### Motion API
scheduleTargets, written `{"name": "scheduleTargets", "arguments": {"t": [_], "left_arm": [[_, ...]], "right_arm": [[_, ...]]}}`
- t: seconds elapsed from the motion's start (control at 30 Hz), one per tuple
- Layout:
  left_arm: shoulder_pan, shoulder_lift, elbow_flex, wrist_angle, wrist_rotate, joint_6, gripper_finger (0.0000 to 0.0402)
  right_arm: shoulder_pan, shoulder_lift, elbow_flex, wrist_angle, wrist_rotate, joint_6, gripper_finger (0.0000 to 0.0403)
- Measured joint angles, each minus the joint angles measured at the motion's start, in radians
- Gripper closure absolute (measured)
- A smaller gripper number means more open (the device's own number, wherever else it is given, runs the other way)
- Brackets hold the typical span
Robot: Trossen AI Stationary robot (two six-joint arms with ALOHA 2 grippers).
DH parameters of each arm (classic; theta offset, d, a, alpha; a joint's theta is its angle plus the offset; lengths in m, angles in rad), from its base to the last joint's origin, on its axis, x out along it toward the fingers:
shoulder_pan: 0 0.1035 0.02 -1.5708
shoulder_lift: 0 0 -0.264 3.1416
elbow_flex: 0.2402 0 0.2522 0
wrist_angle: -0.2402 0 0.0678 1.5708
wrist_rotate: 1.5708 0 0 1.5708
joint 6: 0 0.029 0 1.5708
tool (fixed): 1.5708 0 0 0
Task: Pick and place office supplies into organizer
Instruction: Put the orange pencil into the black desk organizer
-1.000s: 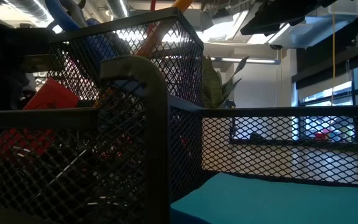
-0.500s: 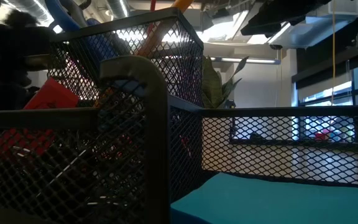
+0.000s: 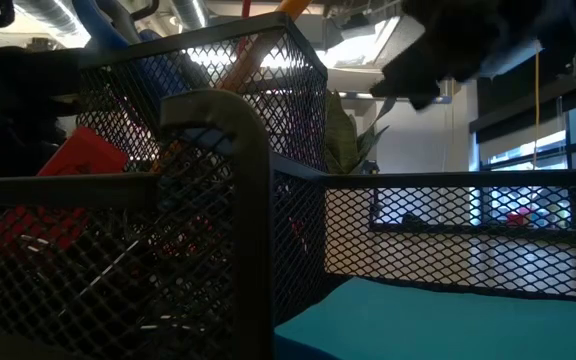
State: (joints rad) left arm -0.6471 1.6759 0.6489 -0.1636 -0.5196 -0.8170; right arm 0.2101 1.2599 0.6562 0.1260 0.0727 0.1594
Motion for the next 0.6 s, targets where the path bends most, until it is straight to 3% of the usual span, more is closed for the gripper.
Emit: {"name": "scheduleTargets", "arguments": {"t": [0.1, 0.33, 0.6], "left_arm": [[0.008, 0.001, -0.001, 0.001, -0.007, -0.008, 0.0398], [0.018, 0.003, -0.004, 0.013, -0.026, 0.035, 0.0398], [0.056, 0.004, -0.004, 0.03, -0.021, 0.046, 0.0398]], "right_arm": [[-0.004, 0.014, -0.129, 0.22, -0.05, 0.067, 0.0231], [0.024, 0.017, -0.349, 0.585, -0.05, 0.118, 0.0231], [0.085, 0.017, -0.377, 0.724, -0.05, -0.183, 0.0231]]}}
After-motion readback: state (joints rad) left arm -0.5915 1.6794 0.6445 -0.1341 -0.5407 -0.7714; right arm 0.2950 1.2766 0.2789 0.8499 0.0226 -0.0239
